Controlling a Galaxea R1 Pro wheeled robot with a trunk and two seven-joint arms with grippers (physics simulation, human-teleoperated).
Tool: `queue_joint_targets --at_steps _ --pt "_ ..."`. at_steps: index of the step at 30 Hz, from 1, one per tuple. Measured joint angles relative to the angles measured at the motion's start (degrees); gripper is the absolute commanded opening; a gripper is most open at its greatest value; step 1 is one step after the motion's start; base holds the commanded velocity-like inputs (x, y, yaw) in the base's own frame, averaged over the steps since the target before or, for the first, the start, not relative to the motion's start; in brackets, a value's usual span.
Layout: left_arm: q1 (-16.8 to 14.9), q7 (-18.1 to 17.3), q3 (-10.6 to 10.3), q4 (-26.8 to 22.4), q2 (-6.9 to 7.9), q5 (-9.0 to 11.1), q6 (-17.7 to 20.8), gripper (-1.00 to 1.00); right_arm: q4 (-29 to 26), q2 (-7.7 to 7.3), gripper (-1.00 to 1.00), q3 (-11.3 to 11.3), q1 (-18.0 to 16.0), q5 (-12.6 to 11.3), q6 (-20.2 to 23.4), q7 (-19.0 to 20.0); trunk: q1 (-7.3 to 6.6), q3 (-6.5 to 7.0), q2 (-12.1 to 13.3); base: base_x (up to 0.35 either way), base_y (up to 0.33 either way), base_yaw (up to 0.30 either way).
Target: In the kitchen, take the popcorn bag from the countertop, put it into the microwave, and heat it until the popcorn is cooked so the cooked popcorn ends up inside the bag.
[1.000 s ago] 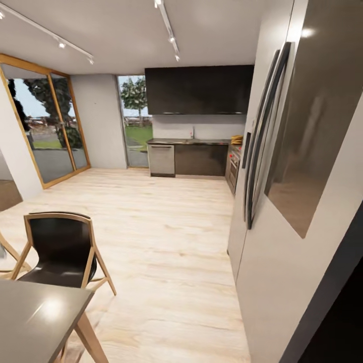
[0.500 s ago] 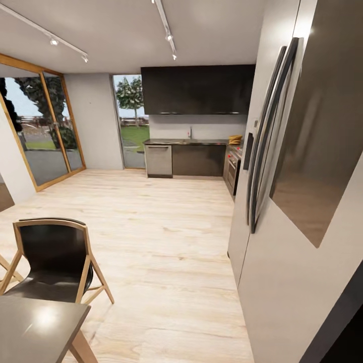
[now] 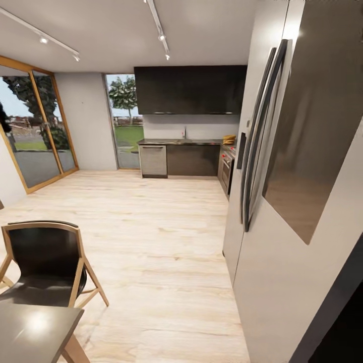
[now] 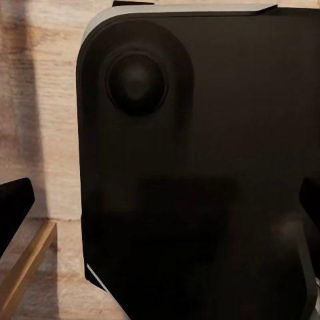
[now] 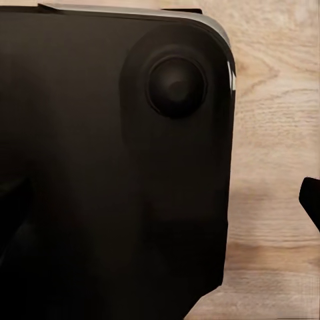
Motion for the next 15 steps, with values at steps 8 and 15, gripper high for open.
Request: queue_joint_targets --at_steps 8,15 --pt "0.0 0.0 0.0 0.0 0.00 0.0 0.0 1.00 0.0 -0.01 1.00 0.2 0.0 0.3 -0.1 0.0 -0.02 0.00 0.0 0.069 0.000 -0.011" --pt "0.0 0.0 -0.1 0.0 0.00 0.0 0.0 1.00 0.0 -0.01 1.00 0.2 0.0 0.2 -0.1 0.0 -0.03 0.00 0.0 0.307 0.000 0.000"
